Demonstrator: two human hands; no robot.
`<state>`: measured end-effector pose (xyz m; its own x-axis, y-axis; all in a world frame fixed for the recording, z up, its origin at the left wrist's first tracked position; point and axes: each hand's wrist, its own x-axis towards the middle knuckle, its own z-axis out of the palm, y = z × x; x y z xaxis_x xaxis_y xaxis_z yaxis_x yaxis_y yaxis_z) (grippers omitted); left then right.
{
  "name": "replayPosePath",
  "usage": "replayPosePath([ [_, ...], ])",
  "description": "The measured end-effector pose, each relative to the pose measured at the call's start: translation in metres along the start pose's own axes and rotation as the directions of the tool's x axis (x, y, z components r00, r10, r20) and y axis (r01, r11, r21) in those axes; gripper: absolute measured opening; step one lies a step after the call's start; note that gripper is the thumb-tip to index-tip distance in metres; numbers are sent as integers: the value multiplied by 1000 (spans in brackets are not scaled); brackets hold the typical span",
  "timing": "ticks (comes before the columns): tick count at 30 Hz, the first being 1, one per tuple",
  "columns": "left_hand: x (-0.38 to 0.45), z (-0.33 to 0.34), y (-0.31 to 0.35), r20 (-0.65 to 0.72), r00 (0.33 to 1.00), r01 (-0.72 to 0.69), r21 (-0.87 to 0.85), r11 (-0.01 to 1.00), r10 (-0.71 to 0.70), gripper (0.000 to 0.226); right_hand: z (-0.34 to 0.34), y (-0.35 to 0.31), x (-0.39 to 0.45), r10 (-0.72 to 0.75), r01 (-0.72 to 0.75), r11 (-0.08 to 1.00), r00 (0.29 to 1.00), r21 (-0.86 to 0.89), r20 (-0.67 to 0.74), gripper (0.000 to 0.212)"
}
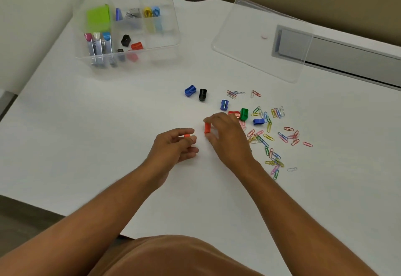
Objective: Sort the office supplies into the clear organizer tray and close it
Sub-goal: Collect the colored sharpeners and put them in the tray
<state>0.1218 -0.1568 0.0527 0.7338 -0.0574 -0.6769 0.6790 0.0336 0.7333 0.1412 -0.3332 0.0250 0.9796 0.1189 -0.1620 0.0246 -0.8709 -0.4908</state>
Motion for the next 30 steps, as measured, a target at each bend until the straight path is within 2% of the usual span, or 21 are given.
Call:
replayPosePath([
  [3,0,-1,-1,77,997,-3,-58,998,8,38,-1,-14,-24,-16,27,970,999,242,-47,40],
  [6,-3,-1,-7,130,991,-28,-44,999,33,36,-4,-22,-46,-63,54,949,998,310,19,47],
  [8,-3,-1,-12,95,995,-9,-38,999,13,34,-13,-11,-47,-57,36,956,996,292,62,54],
  [9,-3,0,-13,71,997,1,-30,1000,2,33,-19,-2,-45,-31,20,962,999,274,37,53],
  [12,-3,3,-13,51,999,18,-2,1000,-18,29,-37,40,-33,125,-91,983,969,162,-215,39],
  [13,-3,4,-12,61,998,23,7,1000,-23,29,-42,52,-28,183,-159,981,950,112,-253,39],
  [15,-4,7,-10,85,996,36,31,999,-38,28,-46,70,-19,283,-285,958,933,26,-224,42],
  [17,-5,10,-8,102,993,45,55,997,-51,29,-46,78,-14,334,-342,940,925,-14,-181,44],
  [20,-6,11,-6,108,993,39,63,997,-46,27,-49,76,-11,337,-338,941,919,31,-204,43],
  [24,-8,3,-8,95,995,20,50,999,-24,26,-55,60,2,256,-231,965,935,127,-244,31],
  [30,-11,-7,-10,79,997,-3,8,1000,2,26,-41,53,23,283,-271,958,950,98,-134,18],
])
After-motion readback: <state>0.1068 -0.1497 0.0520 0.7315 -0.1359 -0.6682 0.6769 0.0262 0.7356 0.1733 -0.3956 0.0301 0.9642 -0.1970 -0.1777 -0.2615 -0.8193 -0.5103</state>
